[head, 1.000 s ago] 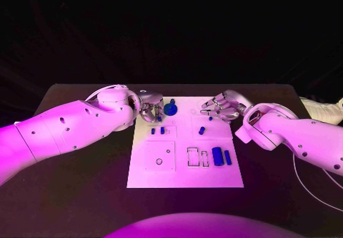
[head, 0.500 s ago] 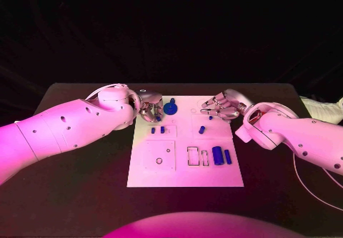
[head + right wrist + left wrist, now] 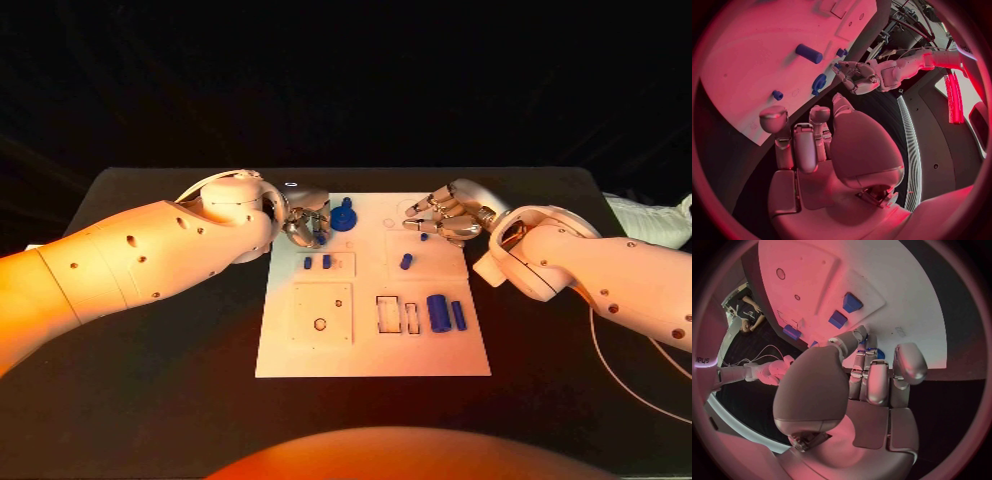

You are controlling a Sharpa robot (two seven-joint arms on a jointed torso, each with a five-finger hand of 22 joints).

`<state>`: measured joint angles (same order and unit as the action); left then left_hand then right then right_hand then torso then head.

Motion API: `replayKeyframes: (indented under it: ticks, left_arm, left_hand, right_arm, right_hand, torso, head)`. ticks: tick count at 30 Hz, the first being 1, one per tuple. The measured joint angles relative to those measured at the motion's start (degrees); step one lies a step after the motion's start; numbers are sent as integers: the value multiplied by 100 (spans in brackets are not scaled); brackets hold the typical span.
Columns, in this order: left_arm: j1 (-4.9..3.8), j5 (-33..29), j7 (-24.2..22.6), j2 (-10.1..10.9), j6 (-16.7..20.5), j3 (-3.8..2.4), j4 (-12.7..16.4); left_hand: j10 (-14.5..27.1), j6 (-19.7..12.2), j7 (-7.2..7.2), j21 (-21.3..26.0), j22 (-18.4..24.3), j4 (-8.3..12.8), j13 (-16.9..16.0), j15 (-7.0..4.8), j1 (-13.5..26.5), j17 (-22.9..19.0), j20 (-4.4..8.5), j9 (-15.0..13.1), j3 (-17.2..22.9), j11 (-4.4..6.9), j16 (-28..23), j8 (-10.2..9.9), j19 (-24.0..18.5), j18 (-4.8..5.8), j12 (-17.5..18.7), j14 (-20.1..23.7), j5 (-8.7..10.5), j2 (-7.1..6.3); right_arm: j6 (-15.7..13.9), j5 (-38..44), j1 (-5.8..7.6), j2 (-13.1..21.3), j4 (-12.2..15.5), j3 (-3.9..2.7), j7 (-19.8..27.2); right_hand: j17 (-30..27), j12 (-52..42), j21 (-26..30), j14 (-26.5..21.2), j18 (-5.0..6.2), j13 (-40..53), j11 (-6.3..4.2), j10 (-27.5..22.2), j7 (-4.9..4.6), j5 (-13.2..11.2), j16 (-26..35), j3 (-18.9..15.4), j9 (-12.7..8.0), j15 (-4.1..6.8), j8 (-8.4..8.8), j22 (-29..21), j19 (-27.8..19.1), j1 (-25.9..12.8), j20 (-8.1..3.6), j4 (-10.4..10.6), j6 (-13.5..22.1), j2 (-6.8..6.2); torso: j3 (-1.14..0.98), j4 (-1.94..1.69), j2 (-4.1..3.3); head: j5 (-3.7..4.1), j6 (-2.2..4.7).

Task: Assemble the parts on the task board

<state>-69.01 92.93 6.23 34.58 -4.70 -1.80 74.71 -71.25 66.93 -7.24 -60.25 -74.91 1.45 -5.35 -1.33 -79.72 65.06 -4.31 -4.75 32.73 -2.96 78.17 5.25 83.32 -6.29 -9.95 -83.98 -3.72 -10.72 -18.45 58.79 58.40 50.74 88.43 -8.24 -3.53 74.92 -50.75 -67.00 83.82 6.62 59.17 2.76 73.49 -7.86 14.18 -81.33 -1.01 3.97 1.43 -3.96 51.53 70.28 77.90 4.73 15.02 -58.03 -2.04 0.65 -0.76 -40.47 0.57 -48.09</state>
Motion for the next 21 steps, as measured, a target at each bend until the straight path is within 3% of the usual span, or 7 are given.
replayKeyframes:
  ticks: [11, 21]
  left_arm:
    - [-3, 10, 25, -36, -26, 0, -31]
    - [0, 11, 106, -66, -124, 5, -81]
  left_hand:
    - [-21, 0, 0, 57, 0, -34, -11, 0, 36, -72, 0, 0, -82, -20, 0, -65, 0, 0, 76, 0, 0, -36]
    - [217, -158, -50, 213, 0, -72, 20, 38, 60, -169, -62, 57, -183, -133, -57, -131, -62, 0, 249, -4, 0, -60]
  right_arm:
    - [1, 0, 0, -12, -3, 0, 0]
    - [1, -1, -1, -15, -5, 0, 1]
  right_hand:
    - [0, 0, 0, 0, 0, 0, 0, 0, 0, 0, 0, 0, 0, 0, 0, 0, 0, 0, 0, 0, 0, 0]
    - [-1, 0, 0, 0, 0, 0, 0, 0, 0, 0, 0, 0, 0, 0, 0, 0, 0, 0, 0, 0, 0, 0]
  torso:
    - [-1, -3, 1]
    - [-1, -3, 4]
  head:
    - [7, -2]
    - [16, -2]
